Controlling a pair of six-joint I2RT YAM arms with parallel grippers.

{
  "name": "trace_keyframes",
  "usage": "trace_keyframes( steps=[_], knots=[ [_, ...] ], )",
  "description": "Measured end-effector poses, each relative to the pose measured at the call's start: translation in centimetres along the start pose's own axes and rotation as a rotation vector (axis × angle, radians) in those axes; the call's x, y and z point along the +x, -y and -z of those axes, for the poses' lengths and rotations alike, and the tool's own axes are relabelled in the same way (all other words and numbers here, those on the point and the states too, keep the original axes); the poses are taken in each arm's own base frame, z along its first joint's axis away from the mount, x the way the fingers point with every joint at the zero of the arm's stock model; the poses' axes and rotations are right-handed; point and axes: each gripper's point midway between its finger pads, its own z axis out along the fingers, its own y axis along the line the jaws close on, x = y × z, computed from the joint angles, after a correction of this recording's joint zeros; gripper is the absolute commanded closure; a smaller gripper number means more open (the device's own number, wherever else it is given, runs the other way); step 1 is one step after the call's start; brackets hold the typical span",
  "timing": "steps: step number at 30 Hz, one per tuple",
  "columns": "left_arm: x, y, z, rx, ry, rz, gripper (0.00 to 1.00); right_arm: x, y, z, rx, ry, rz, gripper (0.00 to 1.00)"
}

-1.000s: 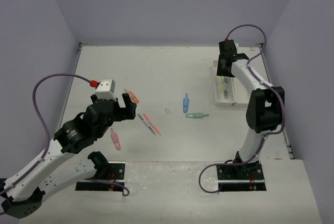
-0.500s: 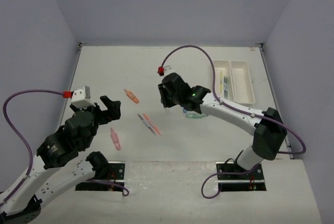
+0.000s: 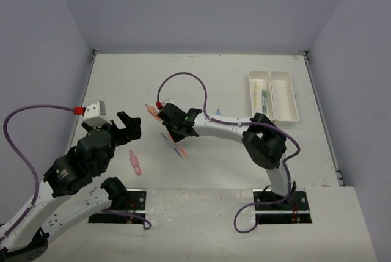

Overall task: Sort the stationery into containers
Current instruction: Pick up the pen from the center of the board.

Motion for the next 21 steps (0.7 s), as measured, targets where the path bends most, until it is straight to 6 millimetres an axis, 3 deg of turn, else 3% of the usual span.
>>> trace_keyframes(
  steps=[15,21],
  knots=[
    [0.3,0.0,-0.1,0.002,-0.008,-0.008,0.0,2.7,-1.1,-1.8,0.01,-0.085,0.047,0.8],
    [0.3,0.1,-0.1,0.002,-0.009,-0.009,0.0,2.9,-0.8,-2.3,0.035,-0.091,0.053,0.83]
  ],
)
